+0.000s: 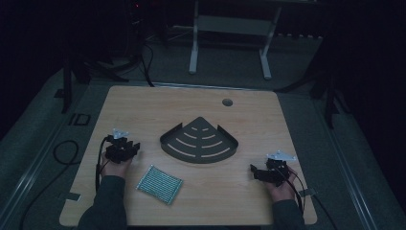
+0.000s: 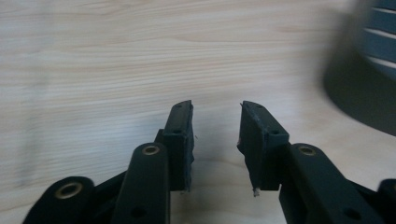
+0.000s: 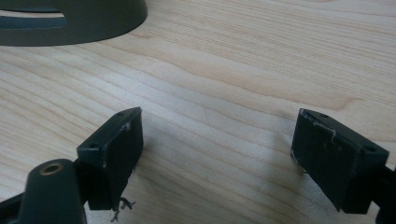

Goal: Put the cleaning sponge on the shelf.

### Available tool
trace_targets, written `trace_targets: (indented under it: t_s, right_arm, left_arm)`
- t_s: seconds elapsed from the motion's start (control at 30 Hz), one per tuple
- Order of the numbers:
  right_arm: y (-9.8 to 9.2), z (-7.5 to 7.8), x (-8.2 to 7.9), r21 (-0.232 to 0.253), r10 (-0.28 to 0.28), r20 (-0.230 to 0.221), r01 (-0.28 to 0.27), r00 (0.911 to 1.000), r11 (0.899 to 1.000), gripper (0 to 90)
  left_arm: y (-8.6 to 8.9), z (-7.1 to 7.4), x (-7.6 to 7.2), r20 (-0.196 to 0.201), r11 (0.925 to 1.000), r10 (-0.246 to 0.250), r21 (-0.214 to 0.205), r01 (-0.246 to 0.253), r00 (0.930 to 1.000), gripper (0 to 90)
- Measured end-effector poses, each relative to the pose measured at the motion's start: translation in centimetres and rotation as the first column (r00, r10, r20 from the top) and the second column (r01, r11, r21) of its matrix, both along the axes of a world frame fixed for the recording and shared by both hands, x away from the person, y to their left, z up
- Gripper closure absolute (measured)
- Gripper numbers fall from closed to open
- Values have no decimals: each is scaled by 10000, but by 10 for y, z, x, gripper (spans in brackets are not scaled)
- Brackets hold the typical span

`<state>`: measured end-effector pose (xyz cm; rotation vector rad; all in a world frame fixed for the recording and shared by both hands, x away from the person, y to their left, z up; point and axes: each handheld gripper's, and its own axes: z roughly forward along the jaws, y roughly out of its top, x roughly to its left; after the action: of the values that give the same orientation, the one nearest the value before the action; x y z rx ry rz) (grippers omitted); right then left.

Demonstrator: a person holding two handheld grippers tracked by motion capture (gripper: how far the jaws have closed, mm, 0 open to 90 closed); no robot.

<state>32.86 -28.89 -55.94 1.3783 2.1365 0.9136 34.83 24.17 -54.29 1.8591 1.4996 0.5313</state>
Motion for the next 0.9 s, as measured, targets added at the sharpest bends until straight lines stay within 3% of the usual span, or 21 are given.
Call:
trace_targets:
  t_s: [0.1,0.17,0.2,0.27,0.47,0.63,0.7,0.9]
  right_arm:
    - [0,0,0,7,-6,-2,6,10000,10000,162]
    - [0,0,0,1,-2,-8,2,10000,10000,162]
    - [0,0,0,1,1,-6,-1,10000,10000,162]
    - [0,0,0,2,-1,-7,1,10000,10000,162]
    - [0,0,0,-2,2,-1,-2,10000,10000,162]
    - [0,0,0,-12,5,-7,-5,10000,10000,162]
    - [0,0,0,-12,6,-4,-6,10000,10000,162]
    - [0,0,0,-11,4,-7,-4,10000,10000,162]
  left_arm:
    - [-7,7,-9,109,9983,-585,-34,585,9982,632]
    - [-9,10,-12,189,9976,-696,9,696,9974,657]
    - [-14,16,-21,329,9880,-1478,-409,1491,9885,699]
    - [-19,17,-26,211,9796,-1963,-394,1970,9803,721]
    - [-34,23,-39,190,9569,-2903,-22,2903,9568,789]
    - [-46,26,-53,222,9301,-3670,269,3664,9300,888]
    - [-51,28,-57,295,9192,-3933,333,3924,9189,898]
    - [-67,25,-61,-50,8898,-4556,279,4556,8902,899]
